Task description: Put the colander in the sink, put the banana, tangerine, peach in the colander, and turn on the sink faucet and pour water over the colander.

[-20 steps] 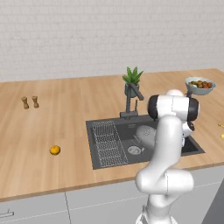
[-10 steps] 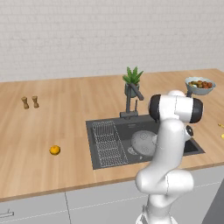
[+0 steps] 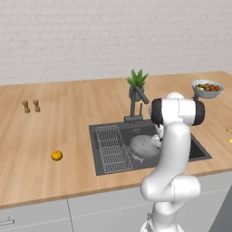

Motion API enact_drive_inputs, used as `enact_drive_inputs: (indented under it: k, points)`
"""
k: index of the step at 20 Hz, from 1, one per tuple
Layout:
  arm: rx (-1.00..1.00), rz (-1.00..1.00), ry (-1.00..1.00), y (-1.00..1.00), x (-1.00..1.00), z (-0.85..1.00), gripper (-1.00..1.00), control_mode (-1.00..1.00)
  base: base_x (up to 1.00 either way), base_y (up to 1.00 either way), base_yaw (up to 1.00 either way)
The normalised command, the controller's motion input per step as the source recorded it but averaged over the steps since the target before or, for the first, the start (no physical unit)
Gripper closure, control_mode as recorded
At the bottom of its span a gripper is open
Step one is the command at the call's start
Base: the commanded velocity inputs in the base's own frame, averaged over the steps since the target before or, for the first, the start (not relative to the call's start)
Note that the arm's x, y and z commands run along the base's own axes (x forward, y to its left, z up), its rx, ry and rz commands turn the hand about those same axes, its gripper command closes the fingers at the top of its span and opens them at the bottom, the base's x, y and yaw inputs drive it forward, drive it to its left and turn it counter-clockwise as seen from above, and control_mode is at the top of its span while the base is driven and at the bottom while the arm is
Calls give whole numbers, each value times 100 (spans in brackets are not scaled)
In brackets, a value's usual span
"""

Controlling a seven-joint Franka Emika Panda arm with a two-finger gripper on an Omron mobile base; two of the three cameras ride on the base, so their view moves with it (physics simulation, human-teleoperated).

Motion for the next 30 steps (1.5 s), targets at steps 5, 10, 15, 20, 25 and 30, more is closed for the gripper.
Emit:
enact_drive_inputs:
  k: [5,10,15,20,25,30]
  points:
    - [-6,0,3,52,19,-32,-100,-100,0,0,0]
    - [0,0,-5,30,-19,-3,-100,-100,0,0,0]
    - [15,0,-18,1,-29,43,-100,-100,0,0,0]
    - [32,0,-21,-36,-26,94,-100,-100,0,0,0]
    - [25,0,-3,-25,-32,100,-100,-100,0,0,0]
    - [9,-1,0,2,-44,100,-100,-100,0,0,0]
